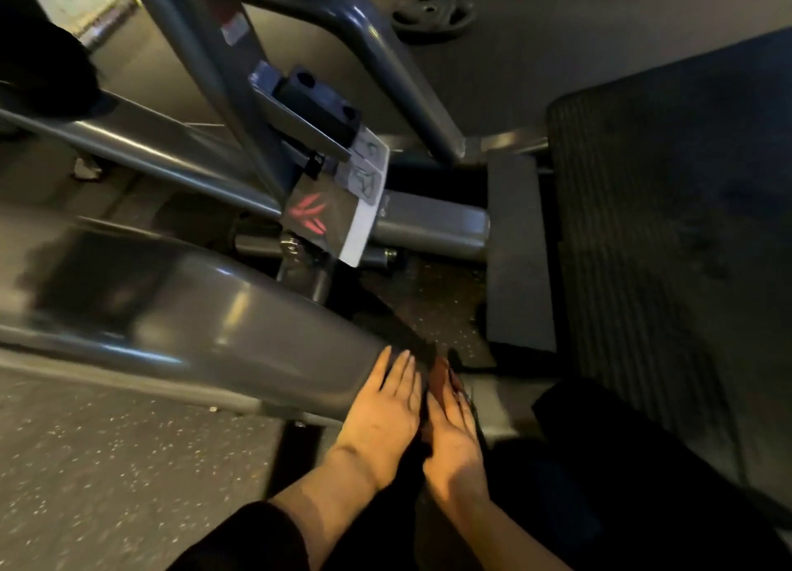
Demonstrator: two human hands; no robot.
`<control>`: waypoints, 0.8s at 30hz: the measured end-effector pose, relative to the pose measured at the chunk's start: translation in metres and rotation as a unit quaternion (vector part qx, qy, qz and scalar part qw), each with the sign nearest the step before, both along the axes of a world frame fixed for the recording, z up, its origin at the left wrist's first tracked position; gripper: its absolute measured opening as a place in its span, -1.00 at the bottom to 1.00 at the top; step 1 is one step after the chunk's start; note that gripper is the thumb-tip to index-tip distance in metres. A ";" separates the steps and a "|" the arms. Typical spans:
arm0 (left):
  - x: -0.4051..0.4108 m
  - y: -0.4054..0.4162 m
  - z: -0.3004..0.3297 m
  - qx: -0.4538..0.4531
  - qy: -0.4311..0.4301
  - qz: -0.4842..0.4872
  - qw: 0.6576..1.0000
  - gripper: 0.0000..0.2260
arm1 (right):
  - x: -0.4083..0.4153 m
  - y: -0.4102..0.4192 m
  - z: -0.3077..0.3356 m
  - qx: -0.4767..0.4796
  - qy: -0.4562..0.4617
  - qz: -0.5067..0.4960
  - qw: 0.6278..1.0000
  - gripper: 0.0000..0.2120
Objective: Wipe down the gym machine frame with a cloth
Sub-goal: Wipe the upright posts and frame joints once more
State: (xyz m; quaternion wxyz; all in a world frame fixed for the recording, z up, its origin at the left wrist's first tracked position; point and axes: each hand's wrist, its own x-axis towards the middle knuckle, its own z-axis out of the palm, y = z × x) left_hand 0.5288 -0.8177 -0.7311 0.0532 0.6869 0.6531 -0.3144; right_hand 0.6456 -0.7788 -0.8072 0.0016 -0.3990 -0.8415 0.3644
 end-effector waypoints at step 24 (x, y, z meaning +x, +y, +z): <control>-0.054 -0.126 0.025 0.414 -0.546 0.371 0.627 -0.86 | -0.067 -0.106 0.077 -0.245 0.334 -0.228 0.881 -0.67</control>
